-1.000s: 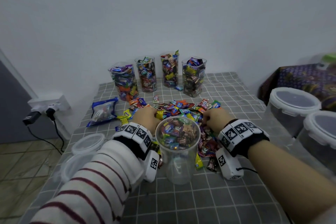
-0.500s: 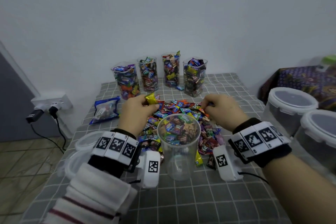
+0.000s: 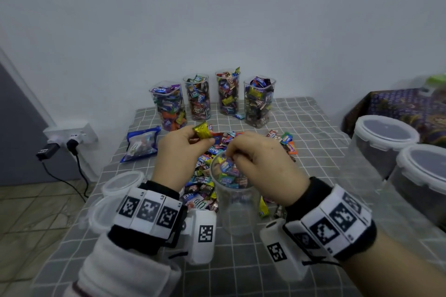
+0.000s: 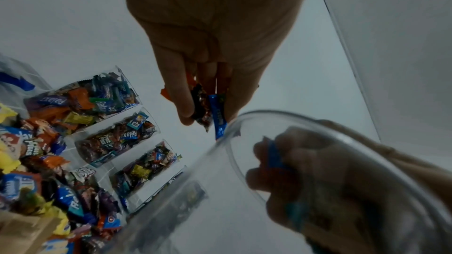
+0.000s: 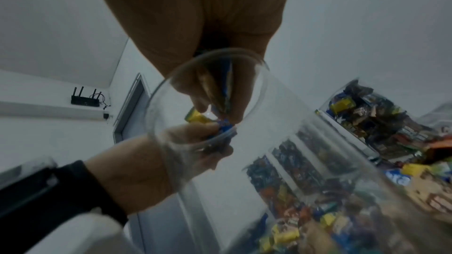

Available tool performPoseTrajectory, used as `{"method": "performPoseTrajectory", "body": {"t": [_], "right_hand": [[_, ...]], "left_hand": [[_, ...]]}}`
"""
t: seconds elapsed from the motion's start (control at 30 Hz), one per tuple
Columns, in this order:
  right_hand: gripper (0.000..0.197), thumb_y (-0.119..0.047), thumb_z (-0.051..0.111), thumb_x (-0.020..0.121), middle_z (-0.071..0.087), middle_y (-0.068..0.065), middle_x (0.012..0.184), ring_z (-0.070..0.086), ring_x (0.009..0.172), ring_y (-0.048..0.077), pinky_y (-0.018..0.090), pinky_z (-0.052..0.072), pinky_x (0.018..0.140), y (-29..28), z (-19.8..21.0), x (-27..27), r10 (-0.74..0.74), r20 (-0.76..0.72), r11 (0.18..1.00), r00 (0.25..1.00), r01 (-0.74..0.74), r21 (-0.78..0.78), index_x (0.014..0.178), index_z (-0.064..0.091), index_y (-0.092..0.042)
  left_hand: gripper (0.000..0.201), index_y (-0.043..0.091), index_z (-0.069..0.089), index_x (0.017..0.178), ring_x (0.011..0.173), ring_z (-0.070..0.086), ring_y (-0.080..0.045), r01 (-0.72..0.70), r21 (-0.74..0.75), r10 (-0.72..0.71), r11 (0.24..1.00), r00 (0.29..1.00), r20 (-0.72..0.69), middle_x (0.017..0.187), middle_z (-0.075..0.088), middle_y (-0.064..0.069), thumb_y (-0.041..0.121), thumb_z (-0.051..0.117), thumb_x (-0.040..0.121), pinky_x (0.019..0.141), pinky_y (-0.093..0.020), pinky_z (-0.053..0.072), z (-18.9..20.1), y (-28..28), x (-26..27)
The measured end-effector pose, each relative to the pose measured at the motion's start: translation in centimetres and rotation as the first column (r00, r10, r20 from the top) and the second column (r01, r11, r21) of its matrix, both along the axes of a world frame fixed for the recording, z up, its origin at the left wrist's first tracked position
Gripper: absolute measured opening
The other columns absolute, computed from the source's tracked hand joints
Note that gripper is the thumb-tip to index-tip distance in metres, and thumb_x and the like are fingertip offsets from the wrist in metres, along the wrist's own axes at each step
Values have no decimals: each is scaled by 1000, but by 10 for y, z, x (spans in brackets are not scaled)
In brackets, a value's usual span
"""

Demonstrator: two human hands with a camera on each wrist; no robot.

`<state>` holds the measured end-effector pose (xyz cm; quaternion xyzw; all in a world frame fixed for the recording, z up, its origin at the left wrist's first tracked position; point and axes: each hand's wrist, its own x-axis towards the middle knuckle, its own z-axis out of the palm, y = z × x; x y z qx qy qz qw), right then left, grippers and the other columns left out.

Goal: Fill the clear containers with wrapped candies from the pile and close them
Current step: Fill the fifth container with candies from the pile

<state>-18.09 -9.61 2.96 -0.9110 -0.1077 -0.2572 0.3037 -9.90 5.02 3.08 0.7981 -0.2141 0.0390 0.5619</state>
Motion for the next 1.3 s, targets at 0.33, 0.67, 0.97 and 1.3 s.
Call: {"method": "performPoseTrajectory", "body": {"t": [0.33, 0.67, 0.97, 1.3], "right_hand": [[34, -28, 40, 83, 67, -3, 101, 63, 89, 17, 35, 54, 71, 10, -7, -10, 56, -12, 992, 998, -57, -116, 86, 72, -17], [87, -64, 65, 61, 35, -14, 138, 33, 130, 2, 26, 32, 107, -6, -25, -25, 29, -142, 939, 990, 22, 343, 136, 28, -37], [89, -47, 82, 51, 56, -15, 123, 52, 114, -6, 20, 42, 98, -10, -48, -22, 175, -262, 794, 949, 21, 607, 127, 39, -33], [75, -42, 81, 52, 59, -23, 114, 57, 111, 2, 29, 48, 96, -9, -49, -25, 193, -218, 767, 957, -8, 642, 117, 44, -37]], "left_hand": [[11, 24, 70, 77, 81, 66, -18, 22, -40, -22, 999, 1000, 4, 79, 71, -1, 14, 70, 82, 83, -46, 54, 1, 1, -7], [15, 28, 71, 78, 83, 68, -18, 69, -97, -70, 993, 997, -10, 78, 73, 4, 14, 70, 82, 84, -47, 55, 12, 4, -16], [10, 22, 75, 87, 78, 69, -19, 267, 86, -265, 960, 964, -33, 81, 74, 0, 25, 73, 77, 78, -48, 55, 16, -10, -31], [18, 23, 73, 97, 80, 62, -5, 191, 334, -237, 923, 966, 102, 86, 70, 6, 15, 69, 81, 80, -29, 50, 15, -13, -38]]}}
